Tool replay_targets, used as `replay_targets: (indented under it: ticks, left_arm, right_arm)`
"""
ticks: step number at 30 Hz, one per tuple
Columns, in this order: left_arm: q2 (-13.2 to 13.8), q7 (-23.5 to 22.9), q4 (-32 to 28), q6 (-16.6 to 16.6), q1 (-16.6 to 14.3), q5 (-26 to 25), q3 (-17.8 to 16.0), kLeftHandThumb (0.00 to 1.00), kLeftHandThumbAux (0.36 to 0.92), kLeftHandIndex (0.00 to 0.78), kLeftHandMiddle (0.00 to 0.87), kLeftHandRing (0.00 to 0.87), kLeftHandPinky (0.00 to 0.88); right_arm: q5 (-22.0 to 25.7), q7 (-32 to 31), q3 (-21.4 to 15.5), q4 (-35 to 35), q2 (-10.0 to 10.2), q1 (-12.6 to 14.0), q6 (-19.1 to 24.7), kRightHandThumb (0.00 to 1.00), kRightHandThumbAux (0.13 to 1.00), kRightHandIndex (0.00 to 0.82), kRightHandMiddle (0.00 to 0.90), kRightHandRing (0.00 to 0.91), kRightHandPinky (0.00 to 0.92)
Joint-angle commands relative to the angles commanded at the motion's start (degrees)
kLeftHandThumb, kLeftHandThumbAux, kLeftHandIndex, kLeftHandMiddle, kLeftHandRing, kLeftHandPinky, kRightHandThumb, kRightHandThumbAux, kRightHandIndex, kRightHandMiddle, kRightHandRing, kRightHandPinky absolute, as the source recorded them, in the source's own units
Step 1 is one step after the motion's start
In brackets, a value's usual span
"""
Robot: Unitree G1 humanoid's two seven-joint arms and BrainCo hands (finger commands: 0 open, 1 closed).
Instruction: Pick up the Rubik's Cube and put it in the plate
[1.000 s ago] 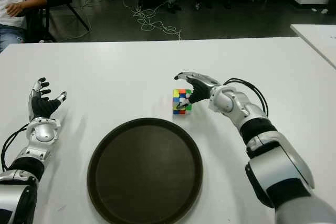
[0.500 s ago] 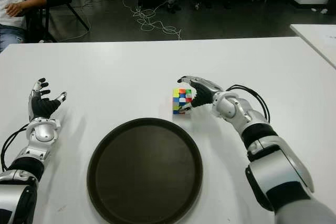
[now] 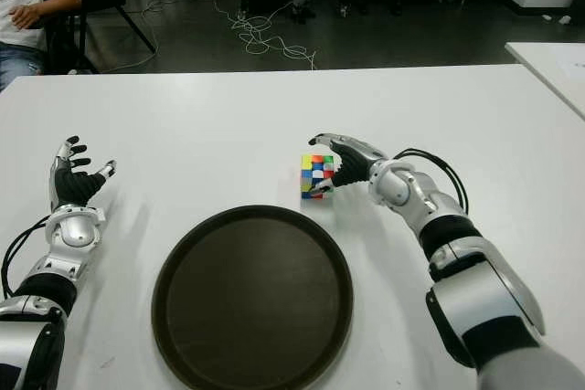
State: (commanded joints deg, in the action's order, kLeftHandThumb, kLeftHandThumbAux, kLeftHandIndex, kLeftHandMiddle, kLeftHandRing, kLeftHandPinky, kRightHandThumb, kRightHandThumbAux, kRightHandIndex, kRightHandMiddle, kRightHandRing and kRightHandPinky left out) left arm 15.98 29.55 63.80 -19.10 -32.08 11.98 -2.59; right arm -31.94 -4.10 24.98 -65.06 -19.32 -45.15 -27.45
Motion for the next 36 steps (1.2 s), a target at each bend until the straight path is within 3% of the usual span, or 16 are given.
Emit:
replay_targets:
  ticks: [11,21,23,36]
  left_arm:
    - [-0.07,-0.19,-0.14,0.16,0.06,-0.29,-0.15,0.158,0.760,0.111,0.181,0.205,0.266]
    - [-0.25,-0.52,0.11,-0.74,0.03,-0.65,-0.57,0.194,0.759,0.116,0.202,0.241,0.308]
    - [-0.21,-0.50,0.18,-0.71,0.01,-0.59,-0.56,0.186,0.754,0.112,0.190,0.221,0.267]
    - [0.07,0.07,0.74,-0.89,-0.20,0.34,-0.07,0.177,0.762,0.120,0.181,0.200,0.246]
  right_arm:
    - [-0.28,-0.32,0.44,0.33,0.11,-0.28,0.25,0.000,0.571,0.027,0.023,0.018,0.000]
    - [-0.29,-0.81,0.76,0.35,0.37,-0.49,0.30,0.000,0.577,0.011,0.012,0.011,0.000]
    - [-0.27,-1.13,0.84,0.35,0.38,-0.60,0.51,0.000,0.573,0.006,0.009,0.008,0.000]
    - [-0.54,-1.44,1.13,0.32,0.57,-1.24,1.05,0.000,0.546,0.004,0.014,0.001,0.002]
